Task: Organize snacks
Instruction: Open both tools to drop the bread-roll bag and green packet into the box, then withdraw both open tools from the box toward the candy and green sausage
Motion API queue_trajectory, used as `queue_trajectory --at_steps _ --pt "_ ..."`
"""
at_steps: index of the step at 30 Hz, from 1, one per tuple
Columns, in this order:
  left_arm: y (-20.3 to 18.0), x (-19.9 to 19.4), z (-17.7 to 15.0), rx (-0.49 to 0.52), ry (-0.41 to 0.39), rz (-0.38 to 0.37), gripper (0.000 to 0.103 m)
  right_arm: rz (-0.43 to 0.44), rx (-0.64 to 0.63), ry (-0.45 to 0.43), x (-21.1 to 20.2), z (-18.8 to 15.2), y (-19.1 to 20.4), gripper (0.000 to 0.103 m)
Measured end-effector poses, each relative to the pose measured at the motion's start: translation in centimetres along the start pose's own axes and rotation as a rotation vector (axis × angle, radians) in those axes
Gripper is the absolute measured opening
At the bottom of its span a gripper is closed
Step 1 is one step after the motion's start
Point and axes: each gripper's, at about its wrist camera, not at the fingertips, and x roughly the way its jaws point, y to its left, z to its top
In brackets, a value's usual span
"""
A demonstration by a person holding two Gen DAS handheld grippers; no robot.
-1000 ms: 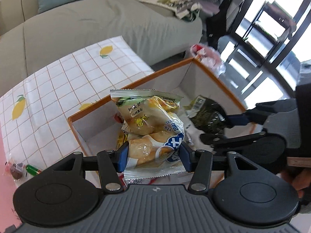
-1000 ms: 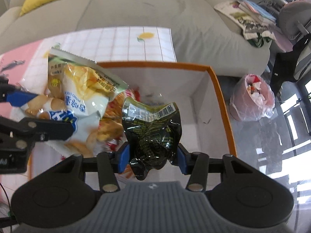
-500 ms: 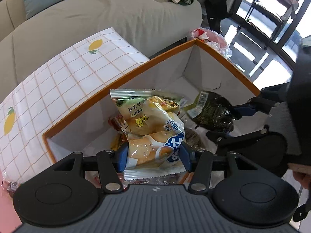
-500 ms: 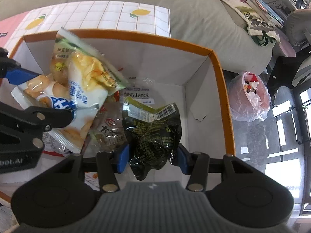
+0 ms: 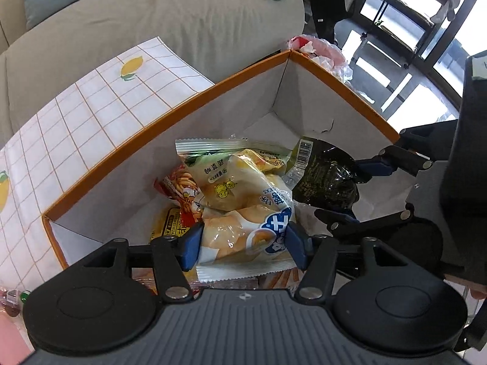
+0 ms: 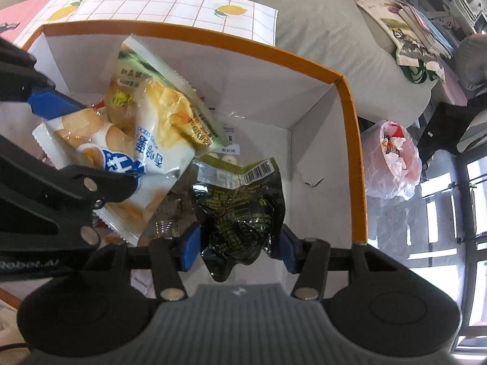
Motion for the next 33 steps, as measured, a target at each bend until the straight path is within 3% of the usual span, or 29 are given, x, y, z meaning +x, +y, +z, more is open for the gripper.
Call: queue_trajectory --at_steps 5,8,11,19,28,33 --pt "0.3 -0.5 -0.2 -0.005 -0.011 -0.004 0.082 0.001 -0.025 -0.003 -0.5 -0.2 0.5 0.055" --pt "0.2 -1.0 -0.4 0.008 -0.012 0.004 0.084 -0.001 -0.030 0.002 -0.9 -0.3 0.9 0.059" --pt "-0.1 -1.7 -0.5 0.029 -0.007 0.019 0.084 -0.005 -0.046 0.005 -1.5 -0.3 1.2 0.072" --pt "0.1 -4.3 -1.1 0.015 -0.014 0.022 0.085 -0.031 -0.045 -0.027 -4.5 -0.5 1.5 0.076" --pt "0.6 -9.3 -3.8 0.009 -0.123 0.059 0.085 -0.022 0.101 -0.082 -9.1 -2.0 1.7 0.077" --pt "1.1 -12.2 -5.3 0.006 -0.171 0.089 0.085 0.014 0.197 -0.135 -11.5 -3.1 2.2 0.086"
